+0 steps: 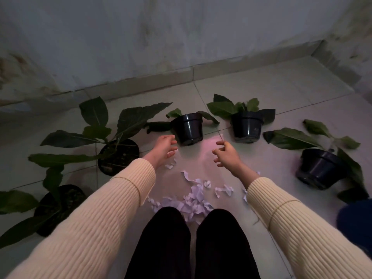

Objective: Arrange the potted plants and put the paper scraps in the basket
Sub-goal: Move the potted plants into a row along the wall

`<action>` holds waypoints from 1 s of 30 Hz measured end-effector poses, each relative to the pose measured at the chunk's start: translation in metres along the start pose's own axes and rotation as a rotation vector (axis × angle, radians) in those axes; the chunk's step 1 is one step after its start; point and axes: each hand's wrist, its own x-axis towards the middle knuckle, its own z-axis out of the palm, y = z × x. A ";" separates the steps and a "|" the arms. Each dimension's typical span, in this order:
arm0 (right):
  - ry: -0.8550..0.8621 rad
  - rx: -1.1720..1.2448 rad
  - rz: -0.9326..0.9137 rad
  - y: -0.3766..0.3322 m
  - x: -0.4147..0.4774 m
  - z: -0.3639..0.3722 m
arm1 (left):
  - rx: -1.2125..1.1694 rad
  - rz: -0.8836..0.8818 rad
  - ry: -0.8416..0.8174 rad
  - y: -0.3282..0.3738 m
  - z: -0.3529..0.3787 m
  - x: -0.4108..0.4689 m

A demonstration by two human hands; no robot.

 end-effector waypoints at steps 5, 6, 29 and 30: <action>-0.080 -0.060 0.036 -0.023 0.081 0.019 | -0.013 -0.091 0.017 0.018 0.014 0.068; -0.092 -0.078 0.027 -0.029 0.095 0.022 | -0.014 -0.105 0.028 0.021 0.016 0.080; 0.000 -0.284 -0.266 -0.017 0.117 0.036 | -0.006 0.010 0.120 -0.012 0.031 0.133; 0.006 -0.265 -0.263 -0.014 0.112 0.036 | -0.014 0.024 0.118 -0.015 0.032 0.130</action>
